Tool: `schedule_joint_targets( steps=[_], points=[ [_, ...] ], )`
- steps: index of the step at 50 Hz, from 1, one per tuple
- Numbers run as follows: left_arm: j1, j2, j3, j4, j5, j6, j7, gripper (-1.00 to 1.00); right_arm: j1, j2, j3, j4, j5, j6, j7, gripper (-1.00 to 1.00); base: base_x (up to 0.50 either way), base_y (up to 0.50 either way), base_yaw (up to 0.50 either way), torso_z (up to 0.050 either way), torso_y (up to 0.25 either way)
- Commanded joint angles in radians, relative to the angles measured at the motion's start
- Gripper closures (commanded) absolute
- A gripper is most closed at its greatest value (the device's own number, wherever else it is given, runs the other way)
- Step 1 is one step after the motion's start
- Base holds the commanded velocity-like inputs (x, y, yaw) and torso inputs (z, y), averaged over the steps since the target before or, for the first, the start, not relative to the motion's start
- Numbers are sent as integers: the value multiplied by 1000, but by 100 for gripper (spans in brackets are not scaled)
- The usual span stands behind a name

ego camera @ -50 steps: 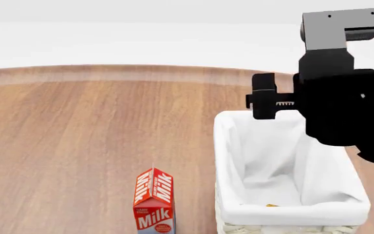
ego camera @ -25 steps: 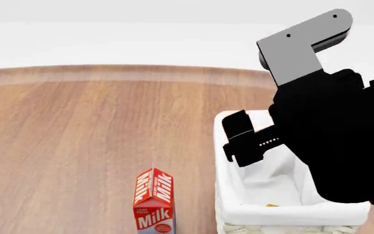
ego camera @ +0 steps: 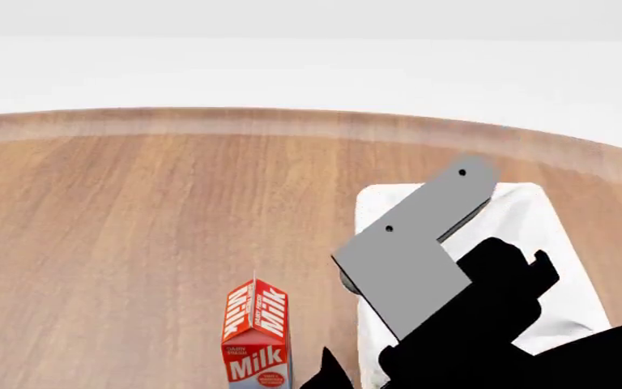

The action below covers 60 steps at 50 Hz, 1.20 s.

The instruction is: Pick up the alphabet soup and the tomato sauce, and put them in the basket.

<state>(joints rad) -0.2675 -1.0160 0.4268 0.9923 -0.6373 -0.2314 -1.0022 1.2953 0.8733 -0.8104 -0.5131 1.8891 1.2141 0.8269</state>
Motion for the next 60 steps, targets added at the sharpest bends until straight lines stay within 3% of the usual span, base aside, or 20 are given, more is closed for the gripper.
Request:
schedule_joint_targets(
  steps=[1,9,13,22,30,52,60],
  points=[
    [-18,2,8,5,-7,-14,-2,-100,-67,40,-6,-150,46,9,-12,-100,0,0,0,0,0],
    [-26,-2,8,9,-15,-18,-7,-100,-40,55,-27,-212,131,33,-18,-100,0,0,0,0,0],
    [-30,-2,11,15,-18,-20,-9,-100,-118,57,-11,-293,65,44,-91,-100,0,0,0,0,0],
    [-25,-7,15,16,-16,-13,-14,-100,-137,45,-26,-372,86,37,-90,-100,0,0,0,0,0],
    [-13,-15,16,11,-9,3,-17,-100,-234,35,-28,-436,-10,51,-135,-100,0,0,0,0,0],
    [-34,-12,29,6,-13,-4,-20,-100,-385,18,-183,-438,-13,45,71,-100,0,0,0,0,0],
    [-35,-15,31,6,-14,-2,-22,-100,-397,18,-174,-442,14,-7,86,-100,0,0,0,0,0]
  ],
)
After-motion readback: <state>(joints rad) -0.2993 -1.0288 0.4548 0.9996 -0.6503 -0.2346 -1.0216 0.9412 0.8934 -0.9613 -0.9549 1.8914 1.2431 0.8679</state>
